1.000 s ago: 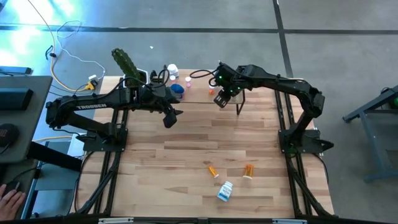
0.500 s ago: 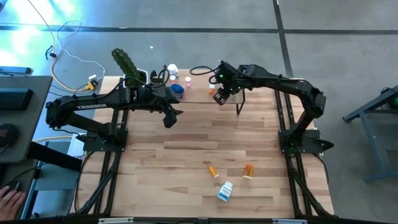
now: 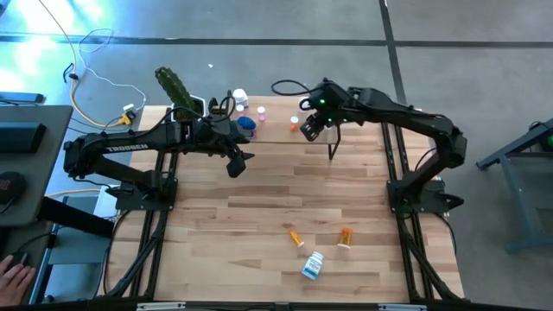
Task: Pick and place medicine bottles onto shelf by color
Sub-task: Put the orange large pill bottle on the shelf
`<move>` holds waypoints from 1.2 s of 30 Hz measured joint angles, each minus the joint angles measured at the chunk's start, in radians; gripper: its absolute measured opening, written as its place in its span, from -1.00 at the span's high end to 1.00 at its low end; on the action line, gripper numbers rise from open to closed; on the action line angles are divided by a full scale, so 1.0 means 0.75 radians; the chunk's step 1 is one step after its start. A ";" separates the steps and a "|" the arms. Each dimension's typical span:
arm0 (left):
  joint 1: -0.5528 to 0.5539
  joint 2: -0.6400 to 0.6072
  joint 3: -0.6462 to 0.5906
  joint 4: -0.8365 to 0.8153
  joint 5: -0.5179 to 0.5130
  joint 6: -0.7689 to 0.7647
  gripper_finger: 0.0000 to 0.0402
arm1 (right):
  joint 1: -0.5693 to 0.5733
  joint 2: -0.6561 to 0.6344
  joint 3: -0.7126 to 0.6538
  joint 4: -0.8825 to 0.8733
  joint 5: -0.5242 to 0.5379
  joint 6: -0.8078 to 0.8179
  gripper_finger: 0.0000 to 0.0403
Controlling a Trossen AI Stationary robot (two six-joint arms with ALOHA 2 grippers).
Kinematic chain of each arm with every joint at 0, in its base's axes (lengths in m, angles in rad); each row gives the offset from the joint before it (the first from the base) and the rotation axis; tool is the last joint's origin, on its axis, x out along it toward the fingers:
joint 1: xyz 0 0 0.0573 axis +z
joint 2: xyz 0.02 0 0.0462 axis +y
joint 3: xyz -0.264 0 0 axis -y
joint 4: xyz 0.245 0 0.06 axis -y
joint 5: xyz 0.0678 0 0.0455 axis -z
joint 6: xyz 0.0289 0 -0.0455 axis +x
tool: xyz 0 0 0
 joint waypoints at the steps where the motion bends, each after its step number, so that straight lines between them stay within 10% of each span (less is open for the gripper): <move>1: -0.002 0.000 0.000 0.000 -0.001 0.000 -0.18 | 0.008 -0.019 0.000 0.000 0.001 0.010 0.17; 17: -0.161 0.000 0.001 -0.010 -0.009 -0.060 -0.18 | 0.325 -0.220 0.000 -0.088 0.001 0.316 0.17; 36: -0.567 -0.058 0.002 -0.290 -0.173 -0.601 -0.18 | 0.753 -0.212 -0.261 -0.249 -0.065 0.661 0.17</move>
